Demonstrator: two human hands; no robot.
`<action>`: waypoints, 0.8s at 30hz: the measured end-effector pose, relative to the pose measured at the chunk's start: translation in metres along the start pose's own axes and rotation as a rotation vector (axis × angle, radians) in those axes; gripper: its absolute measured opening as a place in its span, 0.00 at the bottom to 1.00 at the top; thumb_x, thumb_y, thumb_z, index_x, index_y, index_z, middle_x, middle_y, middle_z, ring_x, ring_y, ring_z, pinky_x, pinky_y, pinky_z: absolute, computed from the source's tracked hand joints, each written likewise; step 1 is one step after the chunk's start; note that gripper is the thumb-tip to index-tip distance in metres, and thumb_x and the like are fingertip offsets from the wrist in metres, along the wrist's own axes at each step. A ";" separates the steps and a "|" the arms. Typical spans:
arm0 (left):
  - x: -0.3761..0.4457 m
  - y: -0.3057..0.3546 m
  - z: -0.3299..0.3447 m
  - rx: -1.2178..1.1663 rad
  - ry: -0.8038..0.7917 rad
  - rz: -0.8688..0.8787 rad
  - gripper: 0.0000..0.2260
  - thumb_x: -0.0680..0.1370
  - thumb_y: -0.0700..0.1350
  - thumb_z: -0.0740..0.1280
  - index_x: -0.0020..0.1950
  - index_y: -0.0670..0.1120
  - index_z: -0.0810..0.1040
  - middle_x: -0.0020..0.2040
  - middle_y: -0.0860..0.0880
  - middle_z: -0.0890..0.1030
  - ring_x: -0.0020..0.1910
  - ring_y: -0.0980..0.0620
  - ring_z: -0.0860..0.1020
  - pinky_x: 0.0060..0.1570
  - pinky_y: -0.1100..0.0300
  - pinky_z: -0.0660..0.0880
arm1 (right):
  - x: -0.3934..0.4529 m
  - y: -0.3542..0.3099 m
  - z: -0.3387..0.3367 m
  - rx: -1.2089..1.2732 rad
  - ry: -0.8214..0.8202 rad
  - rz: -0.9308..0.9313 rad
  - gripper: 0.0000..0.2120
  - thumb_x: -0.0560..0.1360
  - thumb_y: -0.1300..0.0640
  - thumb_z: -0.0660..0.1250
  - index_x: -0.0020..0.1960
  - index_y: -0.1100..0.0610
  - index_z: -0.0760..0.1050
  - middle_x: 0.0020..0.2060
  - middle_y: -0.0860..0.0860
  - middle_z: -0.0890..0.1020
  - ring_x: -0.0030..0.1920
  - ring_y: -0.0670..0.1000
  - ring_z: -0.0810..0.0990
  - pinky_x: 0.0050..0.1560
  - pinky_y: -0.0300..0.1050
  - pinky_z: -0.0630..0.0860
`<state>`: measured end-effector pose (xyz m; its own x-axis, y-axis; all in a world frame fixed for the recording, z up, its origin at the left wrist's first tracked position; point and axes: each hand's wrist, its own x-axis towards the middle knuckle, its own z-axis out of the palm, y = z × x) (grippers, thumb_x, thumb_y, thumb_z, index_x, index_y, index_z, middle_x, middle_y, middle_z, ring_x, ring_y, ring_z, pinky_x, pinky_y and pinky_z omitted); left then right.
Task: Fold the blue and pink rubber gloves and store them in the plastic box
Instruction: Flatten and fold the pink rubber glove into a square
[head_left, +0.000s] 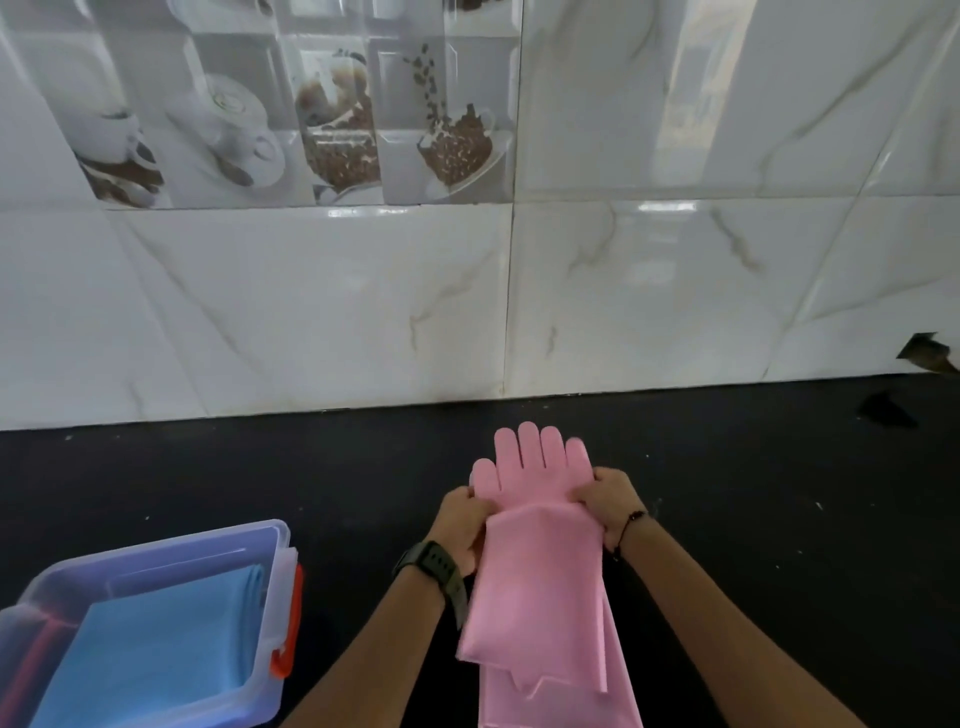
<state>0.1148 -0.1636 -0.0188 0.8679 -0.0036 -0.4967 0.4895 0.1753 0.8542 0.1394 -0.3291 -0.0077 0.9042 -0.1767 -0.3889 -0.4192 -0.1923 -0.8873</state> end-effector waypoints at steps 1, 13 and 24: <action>0.001 -0.003 0.001 -0.009 0.010 -0.018 0.09 0.75 0.29 0.59 0.50 0.39 0.74 0.45 0.43 0.78 0.42 0.47 0.77 0.39 0.55 0.79 | -0.002 0.003 0.001 -0.006 -0.003 0.019 0.11 0.71 0.72 0.61 0.51 0.64 0.75 0.50 0.59 0.78 0.49 0.56 0.76 0.49 0.50 0.75; -0.025 -0.014 -0.011 0.043 -0.070 -0.077 0.14 0.77 0.45 0.64 0.60 0.41 0.75 0.52 0.44 0.81 0.47 0.47 0.79 0.44 0.55 0.78 | -0.028 0.012 -0.018 0.047 -0.068 0.162 0.23 0.76 0.53 0.64 0.67 0.64 0.65 0.52 0.59 0.77 0.44 0.56 0.77 0.43 0.49 0.78; -0.081 -0.045 -0.002 0.614 0.095 0.054 0.23 0.76 0.34 0.57 0.69 0.46 0.60 0.64 0.41 0.73 0.59 0.40 0.75 0.60 0.42 0.75 | -0.090 0.044 -0.030 -0.362 -0.129 0.118 0.34 0.72 0.66 0.67 0.71 0.54 0.53 0.61 0.58 0.71 0.44 0.54 0.76 0.28 0.42 0.73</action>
<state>0.0228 -0.1696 -0.0172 0.8954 0.0819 -0.4376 0.4285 -0.4251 0.7973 0.0376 -0.3505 -0.0040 0.8413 -0.0998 -0.5313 -0.5019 -0.5097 -0.6988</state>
